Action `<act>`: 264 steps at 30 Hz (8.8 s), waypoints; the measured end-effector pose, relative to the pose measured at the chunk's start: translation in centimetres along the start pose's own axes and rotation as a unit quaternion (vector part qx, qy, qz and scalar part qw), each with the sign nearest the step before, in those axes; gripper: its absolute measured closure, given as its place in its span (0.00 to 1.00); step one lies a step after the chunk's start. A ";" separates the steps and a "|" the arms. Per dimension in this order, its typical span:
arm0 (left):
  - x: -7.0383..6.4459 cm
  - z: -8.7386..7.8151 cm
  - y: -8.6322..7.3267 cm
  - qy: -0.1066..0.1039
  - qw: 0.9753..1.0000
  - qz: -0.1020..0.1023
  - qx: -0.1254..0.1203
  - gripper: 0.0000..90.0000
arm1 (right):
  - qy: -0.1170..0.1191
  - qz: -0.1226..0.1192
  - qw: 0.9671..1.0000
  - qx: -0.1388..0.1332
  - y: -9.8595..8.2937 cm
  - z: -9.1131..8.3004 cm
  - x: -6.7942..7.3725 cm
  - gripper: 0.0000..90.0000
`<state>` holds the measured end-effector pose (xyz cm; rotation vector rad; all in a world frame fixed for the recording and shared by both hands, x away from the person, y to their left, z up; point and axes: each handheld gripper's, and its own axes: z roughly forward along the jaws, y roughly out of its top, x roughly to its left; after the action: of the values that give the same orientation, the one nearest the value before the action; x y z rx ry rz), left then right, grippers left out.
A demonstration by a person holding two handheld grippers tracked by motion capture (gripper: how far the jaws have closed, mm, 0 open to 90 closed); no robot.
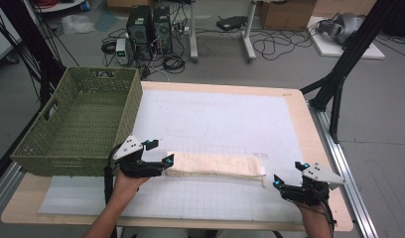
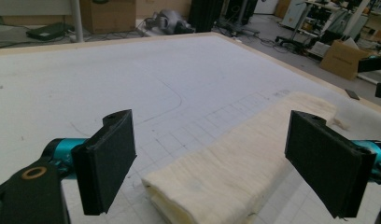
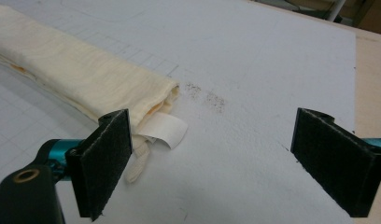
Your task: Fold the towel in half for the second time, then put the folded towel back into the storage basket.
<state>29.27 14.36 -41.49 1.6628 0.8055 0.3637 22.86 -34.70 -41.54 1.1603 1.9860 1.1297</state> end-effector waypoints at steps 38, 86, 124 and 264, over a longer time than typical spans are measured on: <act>0.2 0.1 -0.4 0.016 1.000 0.004 0.016 0.21 | -0.005 -0.004 1.000 -0.014 0.2 -0.1 -0.4 0.13; 0.4 2.3 -2.8 0.055 0.983 -0.036 0.169 0.43 | 0.006 -0.017 1.000 -0.010 1.0 0.8 0.7 0.13; -0.7 2.2 -2.6 0.021 0.986 -0.008 0.166 0.91 | 0.036 0.024 0.999 0.026 1.1 3.6 1.7 0.12; 9.1 -24.6 4.7 0.266 0.963 0.027 -0.045 0.93 | 0.166 -0.188 0.968 -0.008 33.4 30.7 28.5 0.90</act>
<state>21.75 38.24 -32.34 1.5187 1.1196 0.8969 47.52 11.12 -28.69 0.5704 2.3160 1.1885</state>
